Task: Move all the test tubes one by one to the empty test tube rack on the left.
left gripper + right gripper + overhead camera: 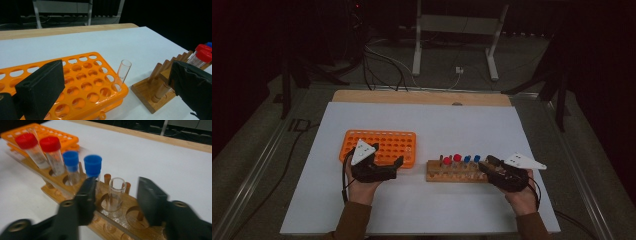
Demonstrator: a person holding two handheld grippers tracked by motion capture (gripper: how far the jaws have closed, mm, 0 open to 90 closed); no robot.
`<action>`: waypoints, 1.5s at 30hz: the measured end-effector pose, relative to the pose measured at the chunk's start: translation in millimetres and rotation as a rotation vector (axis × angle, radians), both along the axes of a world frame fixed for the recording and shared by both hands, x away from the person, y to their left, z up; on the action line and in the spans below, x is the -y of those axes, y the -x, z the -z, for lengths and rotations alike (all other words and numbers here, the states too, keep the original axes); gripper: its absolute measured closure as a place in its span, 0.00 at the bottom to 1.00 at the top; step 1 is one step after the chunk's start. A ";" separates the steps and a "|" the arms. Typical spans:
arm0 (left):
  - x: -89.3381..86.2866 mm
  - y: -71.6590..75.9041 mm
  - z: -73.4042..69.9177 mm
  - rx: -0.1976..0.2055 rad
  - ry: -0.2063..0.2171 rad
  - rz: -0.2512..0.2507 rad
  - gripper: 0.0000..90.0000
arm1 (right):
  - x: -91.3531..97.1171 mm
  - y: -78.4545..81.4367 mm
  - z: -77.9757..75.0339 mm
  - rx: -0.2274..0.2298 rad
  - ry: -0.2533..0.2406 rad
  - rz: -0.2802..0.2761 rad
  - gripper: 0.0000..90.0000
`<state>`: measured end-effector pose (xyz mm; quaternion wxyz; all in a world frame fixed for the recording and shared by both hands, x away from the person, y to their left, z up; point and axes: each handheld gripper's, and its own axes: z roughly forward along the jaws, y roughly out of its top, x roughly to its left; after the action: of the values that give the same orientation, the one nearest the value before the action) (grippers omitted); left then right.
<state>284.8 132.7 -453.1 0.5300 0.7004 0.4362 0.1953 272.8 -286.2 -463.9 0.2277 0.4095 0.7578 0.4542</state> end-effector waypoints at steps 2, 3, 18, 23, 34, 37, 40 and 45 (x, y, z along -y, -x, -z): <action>0.5 0.3 -0.1 0.002 -0.001 0.000 0.02 | -1.5 0.4 1.5 0.008 0.008 -0.003 0.72; 0.6 0.3 -0.1 0.002 -0.002 0.000 0.02 | -2.4 0.8 1.5 0.011 0.013 -0.003 0.75; 4.2 -0.8 2.4 -0.016 -0.008 0.013 0.02 | -8.7 4.2 -4.8 0.047 0.038 -0.015 0.85; 6.0 0.0 1.8 -0.013 -0.010 0.019 0.02 | -4.5 5.6 -15.5 0.069 0.015 0.001 0.85; 14.8 4.1 -5.3 0.021 -0.032 0.046 0.02 | 1.5 10.2 -40.8 0.101 -0.034 0.015 0.85; 17.8 6.5 -8.7 0.039 -0.048 0.056 0.02 | 2.8 12.3 -47.7 0.106 -0.043 0.020 0.85; 22.6 9.2 -12.3 0.059 -0.072 0.068 0.02 | 3.5 14.7 -55.0 0.105 -0.056 0.014 0.85; 32.2 13.8 -17.3 0.086 -0.101 0.093 0.02 | 1.0 19.6 -65.5 0.108 -0.061 -0.006 0.85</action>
<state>270.9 100.5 -435.9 0.5208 0.7366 0.3699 0.2221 253.3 -287.2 -398.4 0.2542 0.3889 0.7314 0.4992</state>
